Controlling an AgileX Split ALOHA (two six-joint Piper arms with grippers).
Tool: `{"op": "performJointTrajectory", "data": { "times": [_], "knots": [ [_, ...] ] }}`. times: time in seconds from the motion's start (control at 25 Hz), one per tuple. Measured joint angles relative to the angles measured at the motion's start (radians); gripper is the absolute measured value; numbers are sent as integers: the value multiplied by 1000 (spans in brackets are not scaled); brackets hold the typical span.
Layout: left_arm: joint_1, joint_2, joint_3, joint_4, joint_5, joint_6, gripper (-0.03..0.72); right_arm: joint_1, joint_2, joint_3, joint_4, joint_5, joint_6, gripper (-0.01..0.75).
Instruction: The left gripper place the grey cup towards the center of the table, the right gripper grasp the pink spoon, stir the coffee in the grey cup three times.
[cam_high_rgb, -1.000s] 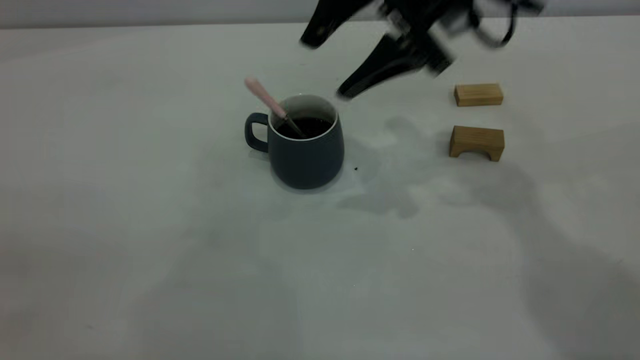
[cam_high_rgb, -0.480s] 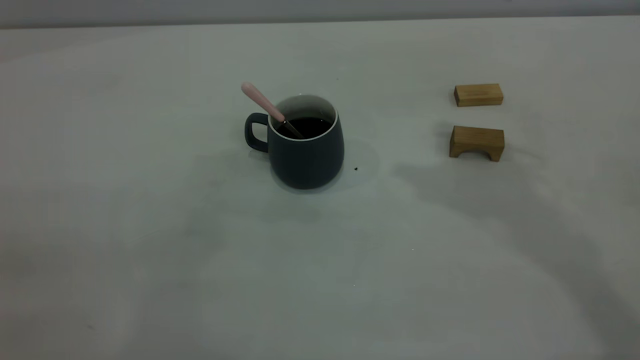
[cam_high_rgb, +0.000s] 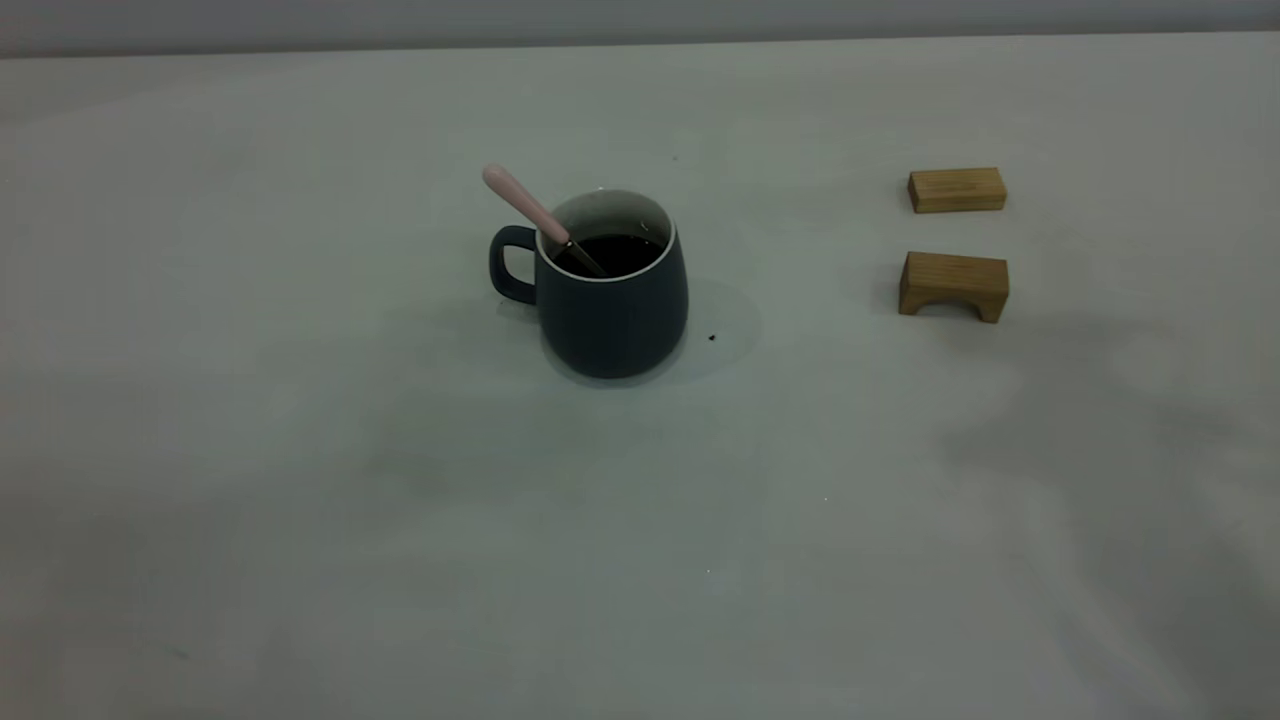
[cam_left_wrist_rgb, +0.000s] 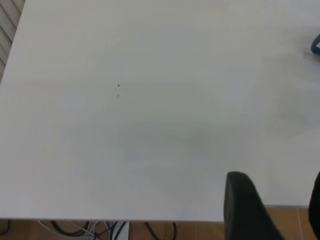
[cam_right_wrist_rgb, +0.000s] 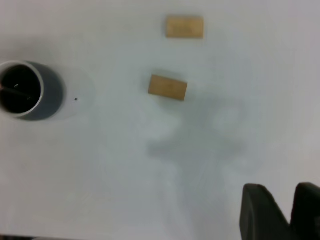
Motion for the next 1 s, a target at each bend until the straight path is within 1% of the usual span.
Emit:
{"op": "performJointTrajectory", "data": {
  "times": [0.2,0.48,0.56,0.76,0.88,1.0],
  "knots": [
    [0,0,0,0,0,0,388,0,-292,185,4,10,-63,190],
    [0,0,0,0,0,0,388,-10,-788,516,35,10,-73,198],
    [0,0,0,0,0,0,388,-43,-933,603,36,10,-84,202],
    [0,0,0,0,0,0,388,-185,-1217,779,35,6,-92,209],
    [0,0,0,0,0,0,388,-244,-1298,853,35,-15,-123,214],
    [0,0,0,0,0,0,388,-281,-1338,893,46,-32,-154,218]
  ]
}}
